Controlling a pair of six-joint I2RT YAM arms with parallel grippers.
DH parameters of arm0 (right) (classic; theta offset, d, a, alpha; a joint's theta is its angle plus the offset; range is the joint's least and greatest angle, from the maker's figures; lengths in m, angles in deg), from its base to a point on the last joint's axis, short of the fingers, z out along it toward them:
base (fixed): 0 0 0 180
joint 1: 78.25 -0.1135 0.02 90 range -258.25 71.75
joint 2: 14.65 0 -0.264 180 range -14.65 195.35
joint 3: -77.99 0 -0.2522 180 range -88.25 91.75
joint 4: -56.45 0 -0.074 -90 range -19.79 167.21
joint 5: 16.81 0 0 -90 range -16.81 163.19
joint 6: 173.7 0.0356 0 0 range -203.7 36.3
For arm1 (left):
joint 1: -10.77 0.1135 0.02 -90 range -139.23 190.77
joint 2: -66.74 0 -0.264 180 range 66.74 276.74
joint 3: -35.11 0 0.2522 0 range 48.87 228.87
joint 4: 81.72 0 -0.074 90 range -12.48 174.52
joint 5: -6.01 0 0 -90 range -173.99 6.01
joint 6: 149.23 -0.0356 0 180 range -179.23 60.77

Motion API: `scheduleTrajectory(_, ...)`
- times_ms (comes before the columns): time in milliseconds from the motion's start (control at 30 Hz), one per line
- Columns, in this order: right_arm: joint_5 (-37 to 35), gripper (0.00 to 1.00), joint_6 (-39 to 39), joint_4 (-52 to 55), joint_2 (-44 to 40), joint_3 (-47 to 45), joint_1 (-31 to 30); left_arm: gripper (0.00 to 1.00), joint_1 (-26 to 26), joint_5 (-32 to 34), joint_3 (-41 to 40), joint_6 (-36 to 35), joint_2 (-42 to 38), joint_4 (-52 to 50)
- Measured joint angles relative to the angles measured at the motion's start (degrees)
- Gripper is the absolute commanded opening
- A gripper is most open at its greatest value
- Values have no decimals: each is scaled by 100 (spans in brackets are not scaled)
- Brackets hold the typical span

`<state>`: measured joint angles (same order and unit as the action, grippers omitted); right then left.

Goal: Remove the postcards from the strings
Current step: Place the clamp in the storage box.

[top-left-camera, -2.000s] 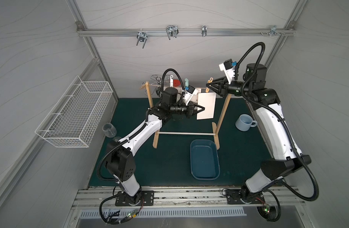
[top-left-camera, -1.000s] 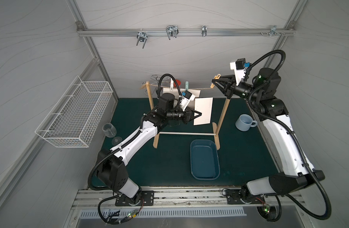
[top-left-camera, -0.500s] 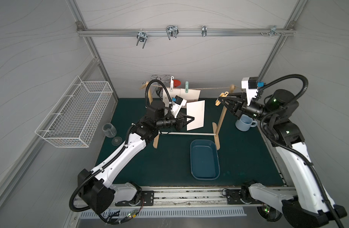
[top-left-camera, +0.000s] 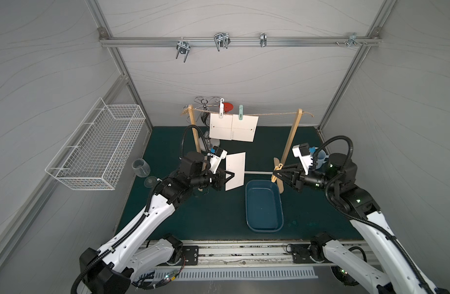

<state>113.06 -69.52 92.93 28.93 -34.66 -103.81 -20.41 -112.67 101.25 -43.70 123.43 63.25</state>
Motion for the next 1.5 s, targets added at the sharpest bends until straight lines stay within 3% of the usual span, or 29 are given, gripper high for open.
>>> scheduleTrajectory(467,-629,0,833,-63,131,-2026,-769,0,0,710,-1720,1049,-205,-46)
scheduleTrajectory(933,-1244,0,1051,-636,1086,-2643,-887,0,0,1016,-2306,1628,240,669)
scheduleTrajectory(1067,-1351,11,1049,-743,1351,-2643,-887,0,0,1010,-2367,1665,511,855)
scheduleTrajectory(1133,-1408,21,1049,-787,1456,-2643,-887,9,0,1008,-2396,1672,623,933)
scheduleTrajectory(1367,-1637,49,1064,-813,1615,-2643,-887,29,0,1086,-2487,1773,704,1008)
scheduleTrajectory(1500,-1766,56,1045,-802,1561,-2634,-887,35,0,1259,-2487,1773,555,922)
